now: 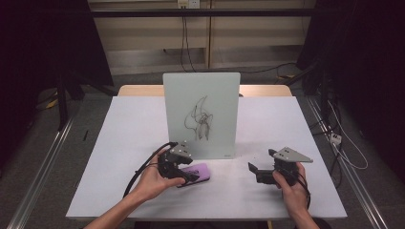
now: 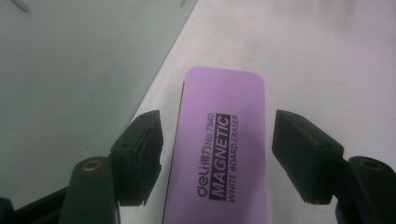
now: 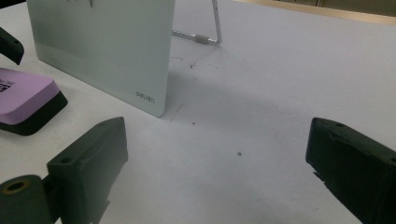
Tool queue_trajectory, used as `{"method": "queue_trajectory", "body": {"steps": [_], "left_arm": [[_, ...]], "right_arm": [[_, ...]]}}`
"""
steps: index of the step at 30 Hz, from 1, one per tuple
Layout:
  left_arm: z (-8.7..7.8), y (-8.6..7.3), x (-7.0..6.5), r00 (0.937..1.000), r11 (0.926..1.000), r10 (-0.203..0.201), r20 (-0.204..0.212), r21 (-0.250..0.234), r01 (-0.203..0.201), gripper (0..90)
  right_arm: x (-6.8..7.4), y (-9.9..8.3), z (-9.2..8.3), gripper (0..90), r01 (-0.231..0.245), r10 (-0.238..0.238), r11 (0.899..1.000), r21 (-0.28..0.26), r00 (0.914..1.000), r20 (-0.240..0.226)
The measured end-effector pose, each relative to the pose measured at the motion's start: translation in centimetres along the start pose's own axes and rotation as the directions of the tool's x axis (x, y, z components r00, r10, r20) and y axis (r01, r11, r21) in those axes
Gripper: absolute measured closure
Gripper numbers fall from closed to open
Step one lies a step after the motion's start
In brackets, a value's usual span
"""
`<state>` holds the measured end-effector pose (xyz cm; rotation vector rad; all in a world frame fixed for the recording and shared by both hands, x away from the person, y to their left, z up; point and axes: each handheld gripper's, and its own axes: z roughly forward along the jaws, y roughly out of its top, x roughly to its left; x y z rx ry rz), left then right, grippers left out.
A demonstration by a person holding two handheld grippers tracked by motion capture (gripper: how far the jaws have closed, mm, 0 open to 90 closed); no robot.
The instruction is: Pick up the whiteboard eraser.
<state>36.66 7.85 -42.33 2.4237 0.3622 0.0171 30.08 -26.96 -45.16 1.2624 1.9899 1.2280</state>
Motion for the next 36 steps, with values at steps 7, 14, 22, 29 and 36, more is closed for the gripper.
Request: {"method": "queue_trajectory", "body": {"steps": [7,14,22,29,36], "left_arm": [[1.1,-0.1,-0.5,0.9998,0.9983,0.016,-0.015,0.057,-0.015,38.9],[1.3,-0.1,-0.5,0.9995,0.9971,0.030,-0.007,0.070,-0.029,38.9],[1.4,-0.2,-0.5,0.9983,0.9947,0.054,-0.021,0.089,-0.052,39.0],[1.7,0.0,-0.8,0.9981,0.9940,0.056,-0.026,0.095,-0.054,40.0],[1.0,0.0,-0.4,0.9991,0.9991,0.016,-0.039,0.039,-0.015,40.8]], "right_arm": [[0.1,0.0,0.0,5.4,0.003,-0.003,1.000,0.000,1.0000,-0.002],[0.0,0.0,0.1,5.4,0.000,0.000,1.000,0.002,1.0000,-0.001],[0.1,0.2,0.5,5.4,-0.005,0.005,1.000,0.008,1.0000,0.000],[0.1,0.1,0.4,5.4,-0.001,0.001,1.000,0.008,1.0000,0.001],[0.0,0.1,0.3,5.4,0.005,-0.005,1.000,0.004,1.0000,-0.006]]}}
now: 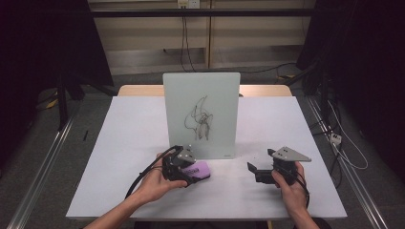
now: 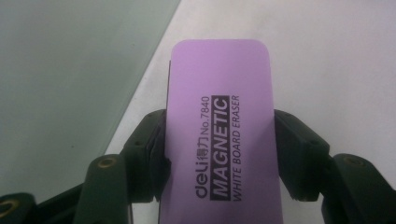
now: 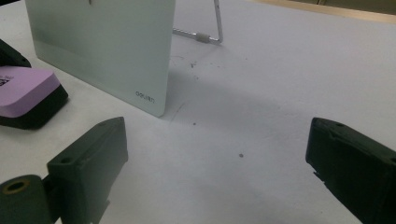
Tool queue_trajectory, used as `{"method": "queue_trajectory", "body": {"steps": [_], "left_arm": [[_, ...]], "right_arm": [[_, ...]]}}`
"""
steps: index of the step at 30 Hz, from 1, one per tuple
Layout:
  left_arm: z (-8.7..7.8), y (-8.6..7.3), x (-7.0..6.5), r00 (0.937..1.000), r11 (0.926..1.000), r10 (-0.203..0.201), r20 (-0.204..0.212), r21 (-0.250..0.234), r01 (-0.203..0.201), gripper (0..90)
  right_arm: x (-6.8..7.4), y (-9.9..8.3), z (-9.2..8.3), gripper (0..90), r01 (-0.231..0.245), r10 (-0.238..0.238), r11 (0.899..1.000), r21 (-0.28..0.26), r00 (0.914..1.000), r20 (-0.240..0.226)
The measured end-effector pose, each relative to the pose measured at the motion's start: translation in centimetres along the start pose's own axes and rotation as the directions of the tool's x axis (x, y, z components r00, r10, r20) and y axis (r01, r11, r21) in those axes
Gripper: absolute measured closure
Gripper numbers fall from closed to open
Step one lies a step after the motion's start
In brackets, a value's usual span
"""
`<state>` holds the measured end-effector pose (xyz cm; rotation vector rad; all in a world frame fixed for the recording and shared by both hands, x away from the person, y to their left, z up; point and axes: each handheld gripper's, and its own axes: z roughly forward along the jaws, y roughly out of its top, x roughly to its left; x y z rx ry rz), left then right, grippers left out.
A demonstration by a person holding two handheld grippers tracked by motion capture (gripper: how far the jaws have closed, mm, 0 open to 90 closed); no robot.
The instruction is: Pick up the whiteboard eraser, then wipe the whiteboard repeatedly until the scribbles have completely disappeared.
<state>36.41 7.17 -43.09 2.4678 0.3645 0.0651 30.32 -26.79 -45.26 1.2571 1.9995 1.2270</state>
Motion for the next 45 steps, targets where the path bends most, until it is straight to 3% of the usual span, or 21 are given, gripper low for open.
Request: {"method": "queue_trajectory", "body": {"steps": [2,4,8,9,10,15,16,17,18,19,22,23,24,25,28,34,45], "left_arm": [[-0.5,0.0,0.1,0.9987,1.0000,-0.002,-0.051,0.003,0.002,40.8],[-0.7,-0.2,0.4,0.9995,0.9982,-0.029,-0.012,-0.053,0.029,40.8],[-1.4,-0.3,0.5,0.9993,0.9969,-0.031,-0.023,-0.073,0.029,40.9],[-1.6,-0.3,0.4,0.9972,0.9964,-0.032,-0.068,-0.080,0.027,40.9],[-1.7,-0.3,0.5,0.9985,0.9942,-0.039,-0.038,-0.102,0.035,40.9],[-2.4,-0.4,0.6,0.9977,0.9893,-0.038,-0.057,-0.143,0.030,40.9],[-2.7,-0.4,0.6,0.9961,0.9911,-0.037,-0.081,-0.131,0.026,40.9],[-2.7,-0.5,0.8,0.9978,0.9862,-0.041,-0.051,-0.162,0.032,40.9],[-3.1,-0.5,0.7,0.9960,0.9882,-0.042,-0.079,-0.150,0.030,40.9],[-3.1,-0.6,0.9,0.9979,0.9831,-0.044,-0.047,-0.180,0.035,40.9],[-3.7,-0.6,1.1,0.9978,0.9830,-0.041,-0.052,-0.181,0.031,41.0],[-3.7,-0.6,1.1,0.9965,0.9791,-0.048,-0.068,-0.200,0.033,41.0],[-3.9,-0.6,1.0,0.9942,0.9814,-0.051,-0.095,-0.189,0.033,40.9],[-3.9,-0.6,1.1,0.9966,0.9780,-0.055,-0.061,-0.204,0.042,41.0],[-4.2,-0.3,1.1,0.9964,0.9802,-0.038,-0.076,-0.197,0.023,41.0],[-5.3,0.7,0.7,0.9956,0.9732,-0.012,-0.093,-0.230,-0.010,41.0],[-8.0,2.7,1.4,0.9863,0.9515,-0.011,-0.164,-0.305,-0.040,41.0]], "right_arm": [[0.0,0.0,0.0,5.4,0.001,-0.001,1.000,-0.001,1.0000,0.001],[-0.1,0.0,0.0,5.4,-0.002,0.002,1.000,0.001,1.0000,0.000],[0.0,0.0,-0.1,5.4,0.001,-0.001,1.000,-0.004,1.0000,-0.003],[0.0,0.0,-0.1,5.4,0.001,-0.001,1.000,-0.004,1.0000,-0.003],[0.0,0.0,-0.1,5.4,0.001,-0.001,1.000,-0.005,1.0000,-0.004],[-0.1,0.0,0.0,5.4,-0.003,0.003,1.000,-0.007,1.0000,0.000],[-0.1,0.1,0.1,5.4,-0.005,0.005,1.000,-0.005,1.0000,-0.001],[-0.1,0.1,0.1,5.4,-0.006,0.006,1.000,-0.005,1.0000,0.002],[-0.1,0.1,0.2,5.4,-0.008,0.008,1.000,-0.006,1.0000,0.002],[-0.1,0.1,0.3,5.4,-0.009,0.009,1.000,-0.006,0.9999,0.004],[-0.1,0.1,0.4,5.5,-0.011,0.011,1.000,0.001,0.9999,0.004],[0.0,0.1,0.4,5.5,-0.011,0.011,1.000,0.002,0.9999,0.003],[0.0,0.1,0.4,5.5,-0.010,0.010,1.000,0.001,0.9999,0.002],[0.0,0.1,0.3,5.5,-0.005,0.005,1.000,-0.001,1.0000,0.000],[0.0,0.1,0.2,5.4,0.000,0.000,1.000,0.000,1.0000,-0.003],[0.0,0.0,0.0,5.4,0.003,-0.003,1.000,-0.010,1.0000,-0.009],[0.1,0.1,0.2,5.3,0.002,-0.002,1.000,0.001,1.0000,-0.008]]}}
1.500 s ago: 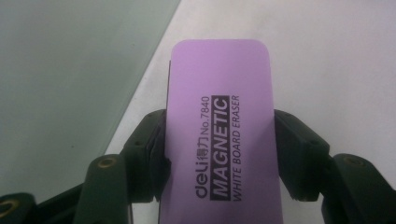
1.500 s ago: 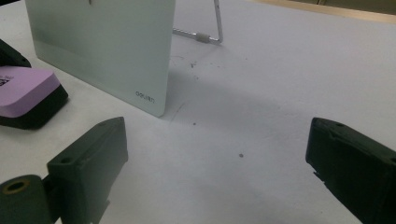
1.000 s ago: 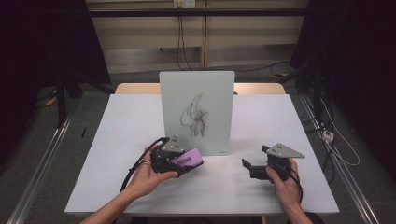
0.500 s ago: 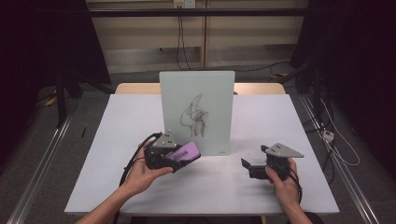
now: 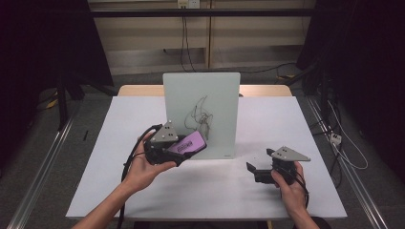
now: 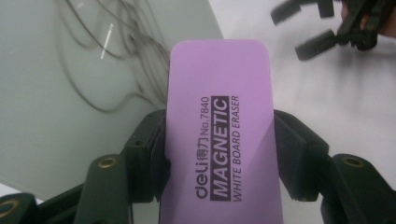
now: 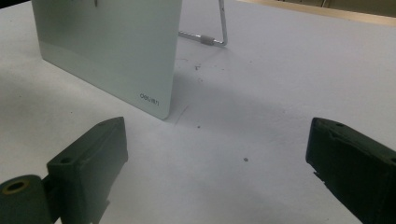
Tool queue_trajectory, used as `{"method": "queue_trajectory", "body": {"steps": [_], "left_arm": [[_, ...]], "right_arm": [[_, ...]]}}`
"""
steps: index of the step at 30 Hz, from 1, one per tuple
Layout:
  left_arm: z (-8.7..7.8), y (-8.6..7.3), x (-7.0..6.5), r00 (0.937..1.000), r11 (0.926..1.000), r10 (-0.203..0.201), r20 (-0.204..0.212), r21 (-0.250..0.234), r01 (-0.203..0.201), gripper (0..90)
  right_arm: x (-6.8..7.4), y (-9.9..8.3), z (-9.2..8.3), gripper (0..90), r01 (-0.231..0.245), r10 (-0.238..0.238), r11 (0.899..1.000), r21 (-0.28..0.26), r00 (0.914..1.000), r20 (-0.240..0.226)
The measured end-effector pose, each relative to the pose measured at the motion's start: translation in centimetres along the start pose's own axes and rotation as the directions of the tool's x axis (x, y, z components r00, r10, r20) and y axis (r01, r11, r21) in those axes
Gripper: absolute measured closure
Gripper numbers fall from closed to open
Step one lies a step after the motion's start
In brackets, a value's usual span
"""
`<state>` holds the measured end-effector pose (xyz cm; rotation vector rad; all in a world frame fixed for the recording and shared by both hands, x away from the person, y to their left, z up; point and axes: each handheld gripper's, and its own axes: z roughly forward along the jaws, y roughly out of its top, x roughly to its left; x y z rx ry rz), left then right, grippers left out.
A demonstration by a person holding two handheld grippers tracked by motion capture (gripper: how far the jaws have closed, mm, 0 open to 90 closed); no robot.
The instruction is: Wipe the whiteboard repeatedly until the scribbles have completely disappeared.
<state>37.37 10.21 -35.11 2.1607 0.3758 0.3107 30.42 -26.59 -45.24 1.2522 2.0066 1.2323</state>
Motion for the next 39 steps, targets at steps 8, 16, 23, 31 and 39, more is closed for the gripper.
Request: {"method": "queue_trajectory", "body": {"steps": [8,16,23,31,39], "left_arm": [[-0.4,2.3,0.7,0.9967,0.9980,0.057,-0.057,-0.024,-0.059,41.0],[-0.1,4.1,1.8,0.9920,0.9951,0.091,-0.087,-0.032,-0.094,41.0],[0.0,6.0,2.4,0.9866,0.9911,0.118,-0.113,-0.048,-0.124,41.0],[0.4,8.0,2.9,0.9788,0.9856,0.157,-0.132,-0.042,-0.164,41.1],[0.4,9.0,3.8,0.9731,0.9812,0.175,-0.149,-0.056,-0.185,41.0]], "right_arm": [[0.0,0.0,0.0,5.3,0.001,-0.001,1.000,0.001,1.0000,-0.001],[-0.1,0.0,-0.1,5.3,0.002,-0.002,1.000,-0.001,1.0000,-0.002],[-0.1,0.0,0.0,5.3,0.001,-0.001,1.000,0.000,1.0000,-0.002],[-0.1,0.0,0.0,5.3,-0.003,0.003,1.000,0.000,1.0000,-0.004],[-0.1,0.0,0.0,5.2,-0.009,0.009,1.000,0.001,0.9999,-0.010]]}}
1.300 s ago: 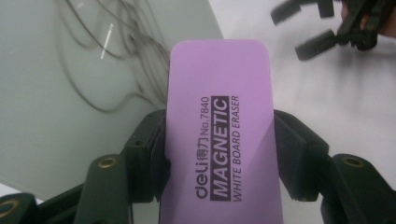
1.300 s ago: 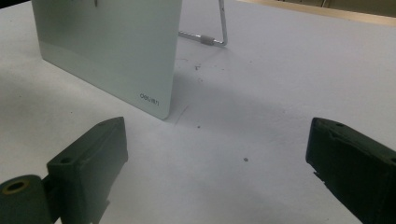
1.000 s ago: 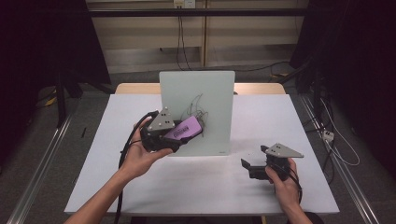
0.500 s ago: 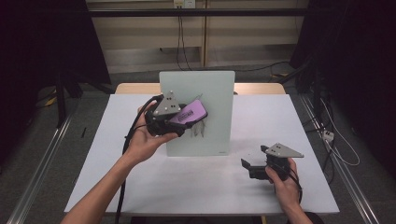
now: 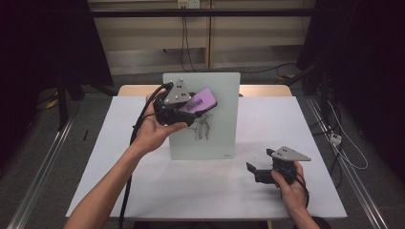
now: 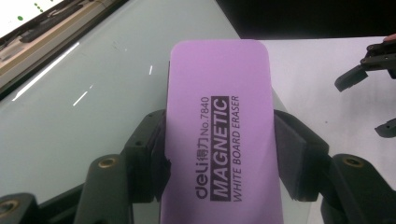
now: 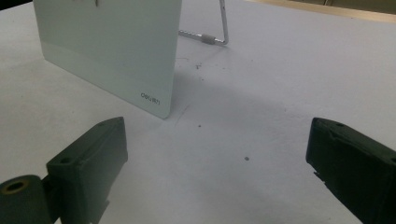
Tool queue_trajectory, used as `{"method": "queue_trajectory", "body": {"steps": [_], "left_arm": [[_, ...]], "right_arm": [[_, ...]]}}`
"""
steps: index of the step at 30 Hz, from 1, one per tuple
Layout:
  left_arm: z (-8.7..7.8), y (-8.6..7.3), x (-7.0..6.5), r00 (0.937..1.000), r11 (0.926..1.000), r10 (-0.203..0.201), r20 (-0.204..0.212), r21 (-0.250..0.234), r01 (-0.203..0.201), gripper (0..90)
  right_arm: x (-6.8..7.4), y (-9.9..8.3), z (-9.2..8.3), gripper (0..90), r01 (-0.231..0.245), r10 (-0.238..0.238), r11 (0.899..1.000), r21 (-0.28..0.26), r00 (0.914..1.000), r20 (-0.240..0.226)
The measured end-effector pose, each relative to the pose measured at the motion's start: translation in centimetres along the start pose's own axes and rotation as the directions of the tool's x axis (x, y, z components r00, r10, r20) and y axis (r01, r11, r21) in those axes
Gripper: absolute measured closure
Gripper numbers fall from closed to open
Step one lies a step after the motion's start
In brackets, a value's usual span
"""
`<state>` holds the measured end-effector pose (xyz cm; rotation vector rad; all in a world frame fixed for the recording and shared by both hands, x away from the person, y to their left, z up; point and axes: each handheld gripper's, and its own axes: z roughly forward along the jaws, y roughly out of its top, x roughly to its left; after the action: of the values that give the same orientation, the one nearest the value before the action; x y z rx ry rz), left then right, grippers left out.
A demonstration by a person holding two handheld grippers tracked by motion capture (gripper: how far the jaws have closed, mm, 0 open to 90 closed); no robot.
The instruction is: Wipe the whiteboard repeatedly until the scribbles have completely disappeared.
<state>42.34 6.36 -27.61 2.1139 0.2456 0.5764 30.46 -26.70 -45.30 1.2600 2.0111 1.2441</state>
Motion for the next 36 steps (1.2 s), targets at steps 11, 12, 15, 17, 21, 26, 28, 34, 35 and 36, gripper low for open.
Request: {"method": "queue_trajectory", "body": {"steps": [11,12,15,17,21,26,28,34,35,36], "left_arm": [[0.7,0.0,1.4,0.9999,0.9999,-0.012,0.004,-0.001,0.012,41.0],[0.8,0.0,1.4,1.0000,1.0000,-0.008,0.002,-0.002,0.008,41.0],[0.9,0.0,1.2,0.9999,0.9999,0.010,-0.006,0.009,-0.010,41.0],[1.0,0.0,1.2,0.9998,0.9997,0.019,-0.009,0.016,-0.019,41.0],[1.2,-0.1,1.1,0.9994,0.9992,0.030,-0.017,0.027,-0.030,41.1],[1.2,-0.1,1.1,0.9993,0.9987,0.035,-0.011,0.038,-0.034,41.2],[1.3,-0.2,1.1,0.9992,0.9982,0.039,-0.006,0.044,-0.039,41.2],[1.4,-0.3,0.9,0.9990,0.9974,0.045,0.003,0.057,-0.045,41.2],[1.5,-0.4,0.9,0.9989,0.9973,0.046,0.002,0.057,-0.046,41.2],[1.5,-0.4,0.8,0.9988,0.9971,0.048,0.006,0.059,-0.048,41.2]], "right_arm": [[0.0,0.0,0.1,5.2,0.002,-0.002,1.000,0.002,1.0000,0.002],[0.0,0.0,0.1,5.2,0.000,0.000,1.000,0.003,1.0000,0.002],[0.0,0.0,0.1,5.2,0.002,-0.002,1.000,0.002,1.0000,0.001],[0.0,0.0,0.0,5.2,0.004,-0.004,1.000,0.002,1.0000,0.000],[0.1,0.0,0.0,5.2,0.003,-0.003,1.000,0.002,1.0000,-0.001],[0.0,0.0,0.1,5.3,0.009,-0.009,1.000,0.005,1.0000,0.000],[0.0,0.0,0.1,5.2,0.010,-0.010,1.000,0.006,1.0000,-0.002],[0.1,0.0,0.1,5.3,0.011,-0.011,1.000,0.006,0.9999,-0.001],[0.1,0.0,0.1,5.2,0.012,-0.012,1.000,0.006,0.9999,-0.001],[0.1,0.0,0.1,5.3,0.009,-0.009,1.000,0.005,1.0000,-0.002]]}}
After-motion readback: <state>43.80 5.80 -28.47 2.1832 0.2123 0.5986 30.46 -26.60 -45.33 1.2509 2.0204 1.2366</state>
